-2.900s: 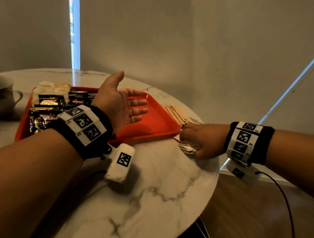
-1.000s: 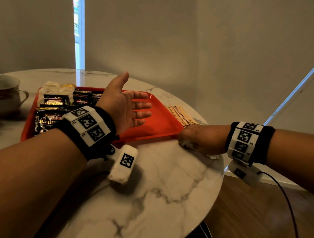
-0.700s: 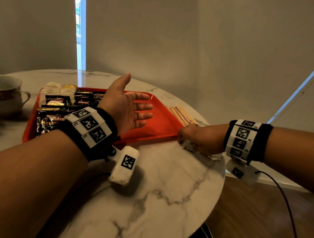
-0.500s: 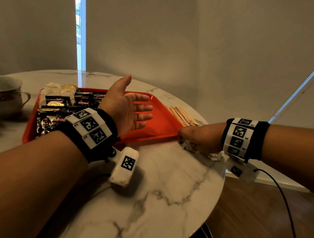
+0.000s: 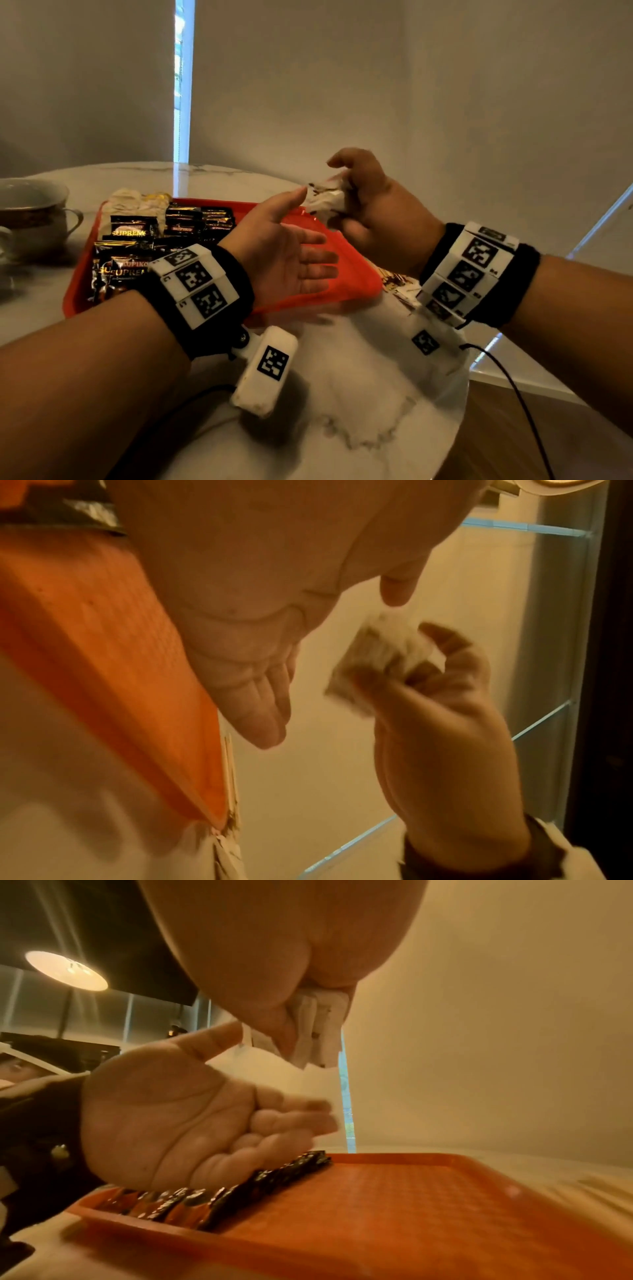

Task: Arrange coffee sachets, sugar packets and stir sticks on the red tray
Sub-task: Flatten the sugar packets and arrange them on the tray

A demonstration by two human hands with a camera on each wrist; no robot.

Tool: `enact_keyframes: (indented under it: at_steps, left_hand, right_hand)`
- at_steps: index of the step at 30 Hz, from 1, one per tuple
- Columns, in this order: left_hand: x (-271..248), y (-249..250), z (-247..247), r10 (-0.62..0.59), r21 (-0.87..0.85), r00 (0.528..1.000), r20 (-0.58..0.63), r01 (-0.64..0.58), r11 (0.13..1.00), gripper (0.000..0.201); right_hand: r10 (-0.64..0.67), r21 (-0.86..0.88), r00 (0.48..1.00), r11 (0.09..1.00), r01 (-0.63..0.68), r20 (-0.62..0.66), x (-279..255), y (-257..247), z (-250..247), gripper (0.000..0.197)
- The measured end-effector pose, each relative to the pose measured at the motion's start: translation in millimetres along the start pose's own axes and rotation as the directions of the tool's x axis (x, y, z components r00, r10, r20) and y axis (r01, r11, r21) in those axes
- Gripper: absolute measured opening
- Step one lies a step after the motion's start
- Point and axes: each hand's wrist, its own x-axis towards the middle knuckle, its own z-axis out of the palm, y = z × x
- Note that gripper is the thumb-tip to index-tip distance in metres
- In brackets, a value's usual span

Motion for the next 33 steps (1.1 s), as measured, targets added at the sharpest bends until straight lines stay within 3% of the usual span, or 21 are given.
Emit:
enact_keyframes:
  at_steps: [3, 6, 9, 13, 15, 17, 20, 24, 27, 33]
  left_hand:
    - [-2, -2, 5, 0.188, -0.137, 0.978, 0.085, -0.176, 0.975, 0.067]
    - [-2, 2, 9, 0.324, -0.298, 0.946, 0.019, -0.305, 0.905, 0.047]
    - [-2, 9, 5, 0.405, -0.319, 0.915, -0.001, -0.384, 0.867, 0.042]
    - [5, 14, -11, 0.415, -0.278, 0.905, -0.091, -0.423, 0.863, 0.040]
    - [8, 15, -17, 0.411, -0.262, 0.904, -0.120, -0.428, 0.865, 0.048]
    - [8, 15, -21, 0.419, -0.243, 0.899, -0.129, -0.438, 0.865, 0.041]
    - [5, 18, -22, 0.399, -0.211, 0.910, -0.111, -0.414, 0.886, 0.023]
    - [2, 18, -22, 0.382, -0.167, 0.924, -0.002, -0.377, 0.911, 0.030]
    - [-1, 17, -22, 0.365, -0.141, 0.924, 0.109, -0.350, 0.926, 0.033]
    - [-5, 19, -26, 0.359, -0.091, 0.927, 0.110, -0.350, 0.932, 0.029]
  right_hand:
    - [-0.005, 0.079, 0.996, 0.997, 0.012, -0.091, 8, -17, 21, 0.062]
    - [0.019, 0.134, 0.988, 0.991, 0.001, -0.152, 12, -26, 32, 0.059]
    - [0.008, 0.100, 0.987, 0.995, 0.008, -0.163, 15, -25, 38, 0.060]
    - [-0.081, 0.169, 0.990, 0.981, 0.100, -0.114, 10, -21, 38, 0.062]
    - [-0.037, 0.270, 0.998, 0.962, 0.048, -0.047, 8, -20, 37, 0.064]
    - [0.030, 0.338, 1.000, 0.941, -0.029, 0.003, 9, -17, 37, 0.065]
    - [0.051, 0.334, 0.998, 0.942, -0.033, -0.044, 12, -12, 36, 0.069]
    - [0.090, 0.431, 0.993, 0.895, -0.117, 0.082, 24, -15, 39, 0.085]
    - [0.105, 0.431, 0.988, 0.891, -0.144, 0.112, 32, -15, 42, 0.072]
    - [0.079, 0.397, 0.989, 0.909, -0.124, 0.128, 37, -15, 38, 0.052]
